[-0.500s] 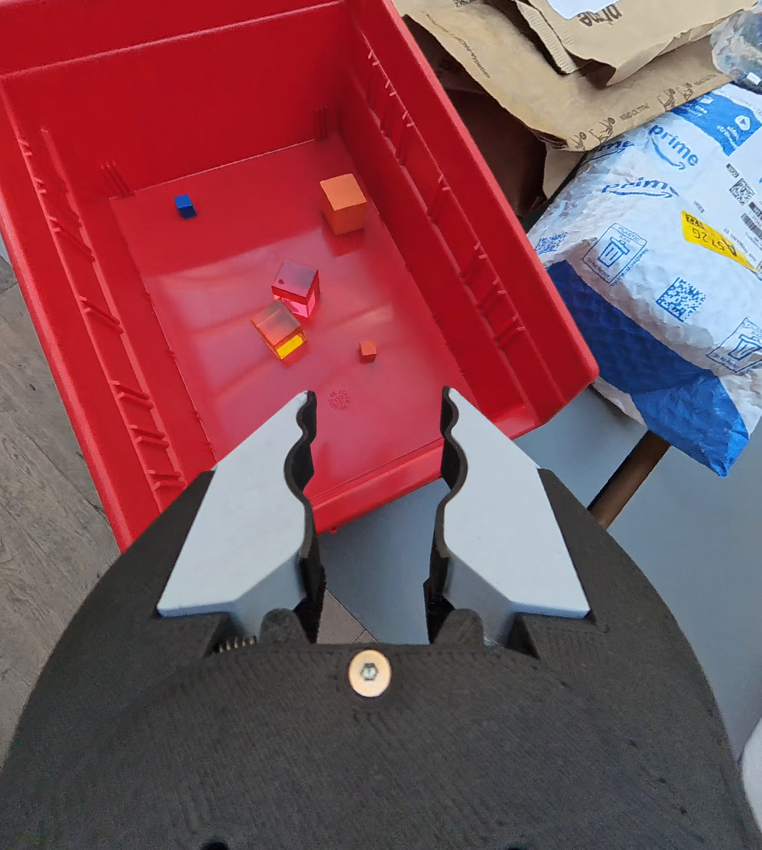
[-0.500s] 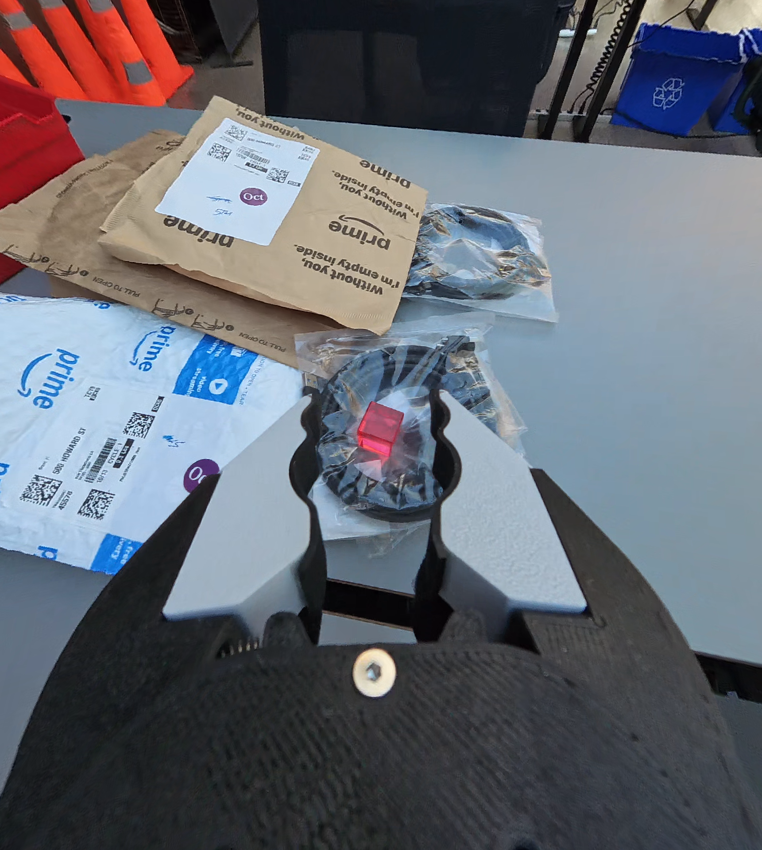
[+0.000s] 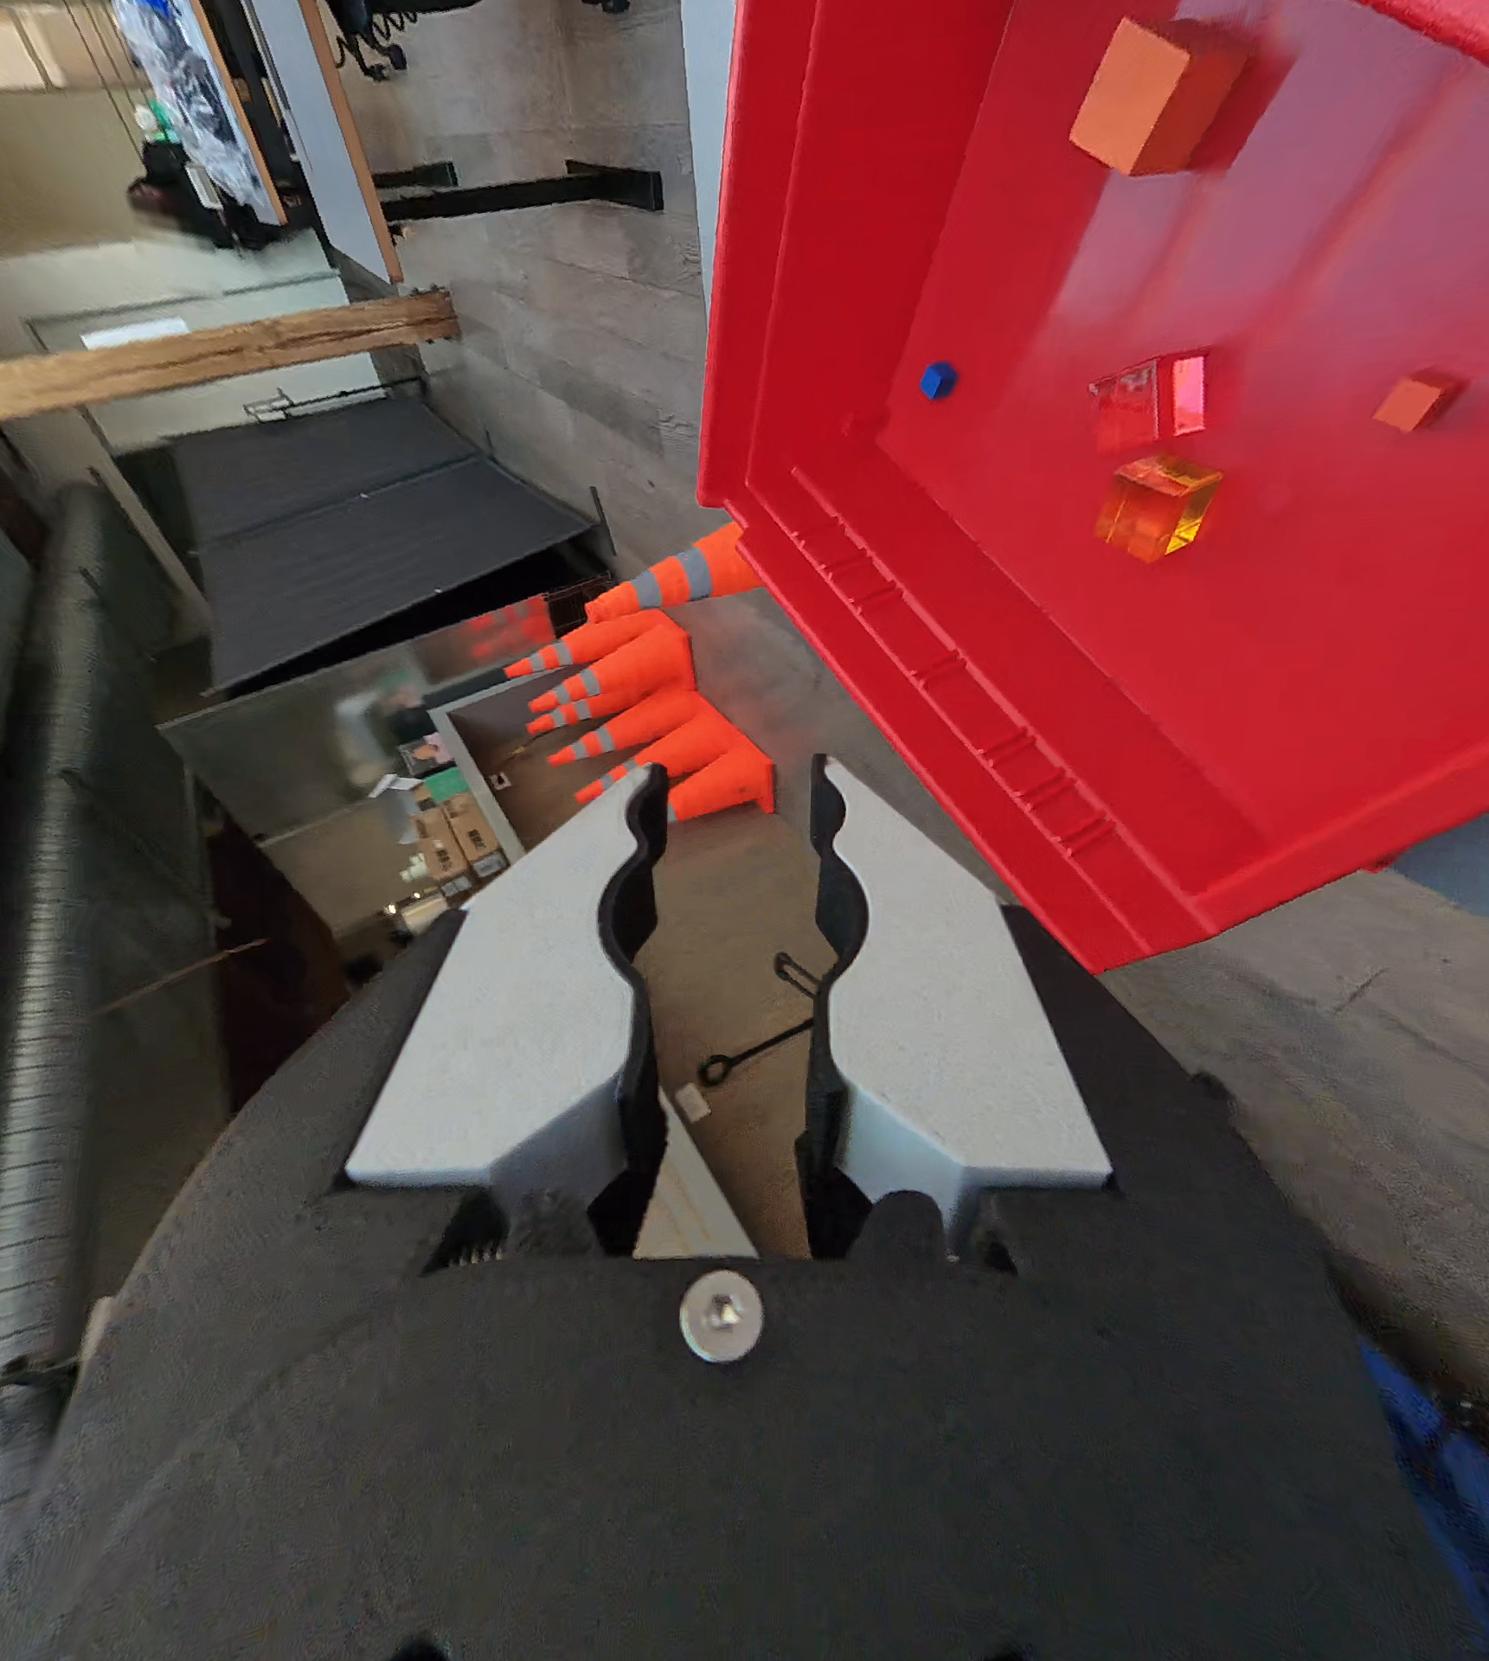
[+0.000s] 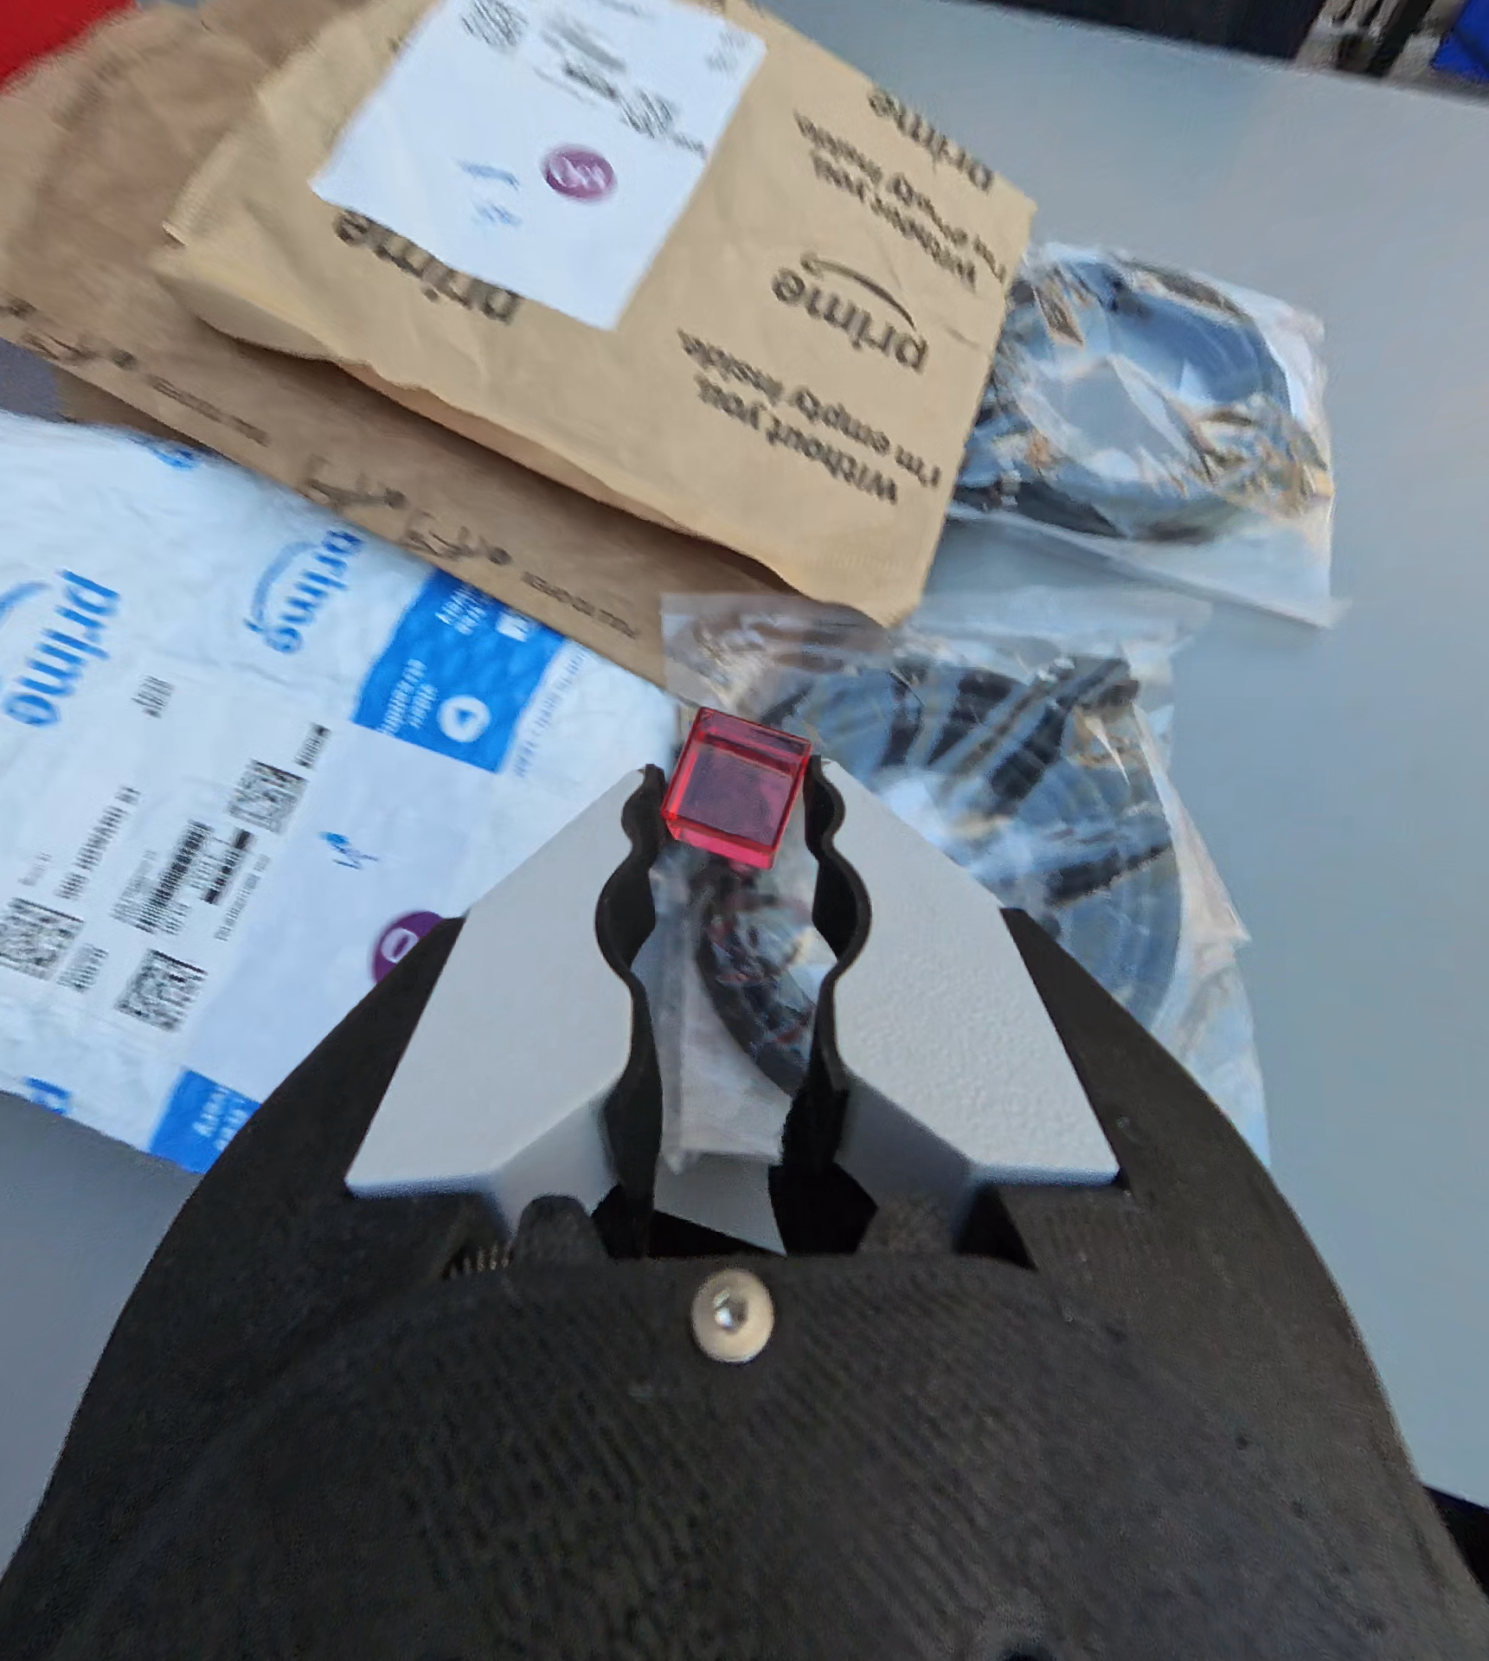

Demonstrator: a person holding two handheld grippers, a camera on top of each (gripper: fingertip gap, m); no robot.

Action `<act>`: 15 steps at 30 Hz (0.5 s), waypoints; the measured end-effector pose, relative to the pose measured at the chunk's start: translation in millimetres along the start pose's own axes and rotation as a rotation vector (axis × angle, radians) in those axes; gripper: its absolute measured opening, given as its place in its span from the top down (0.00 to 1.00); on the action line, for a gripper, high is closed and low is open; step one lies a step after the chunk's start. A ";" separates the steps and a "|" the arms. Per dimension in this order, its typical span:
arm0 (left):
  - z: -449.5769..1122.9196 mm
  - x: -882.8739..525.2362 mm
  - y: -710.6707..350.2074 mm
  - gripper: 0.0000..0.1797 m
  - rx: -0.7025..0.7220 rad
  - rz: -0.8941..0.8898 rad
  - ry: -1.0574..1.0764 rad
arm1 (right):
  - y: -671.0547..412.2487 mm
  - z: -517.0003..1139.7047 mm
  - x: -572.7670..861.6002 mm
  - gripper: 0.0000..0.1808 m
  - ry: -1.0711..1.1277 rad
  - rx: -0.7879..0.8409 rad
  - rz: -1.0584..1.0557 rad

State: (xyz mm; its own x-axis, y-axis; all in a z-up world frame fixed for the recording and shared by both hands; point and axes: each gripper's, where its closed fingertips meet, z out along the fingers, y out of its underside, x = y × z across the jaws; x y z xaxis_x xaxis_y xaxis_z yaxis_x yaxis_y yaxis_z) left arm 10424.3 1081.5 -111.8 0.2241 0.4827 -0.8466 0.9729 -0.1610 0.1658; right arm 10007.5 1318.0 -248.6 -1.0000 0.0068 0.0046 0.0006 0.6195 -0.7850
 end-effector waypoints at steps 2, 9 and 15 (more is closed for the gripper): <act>-3.5 1.9 2.2 0.84 0.000 0.071 -0.015 | -35.5 -5.4 -39.1 0.84 -0.076 0.106 -0.007; 13.7 41.6 43.4 0.80 0.106 -0.337 0.266 | -158.7 10.8 -259.3 0.84 -0.566 0.290 -0.034; 2.2 61.3 51.0 0.55 0.629 -1.077 0.963 | -213.9 85.3 -349.5 0.80 -0.489 0.286 -0.032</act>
State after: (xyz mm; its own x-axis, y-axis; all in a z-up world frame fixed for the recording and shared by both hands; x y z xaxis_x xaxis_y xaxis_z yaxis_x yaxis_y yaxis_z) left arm 10487.5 1101.0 -156.4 -0.3418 0.9077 0.2436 0.5700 0.4063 -0.7141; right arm 10356.2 1116.2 -135.2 -0.8867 -0.4156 -0.2026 0.0357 0.3753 -0.9262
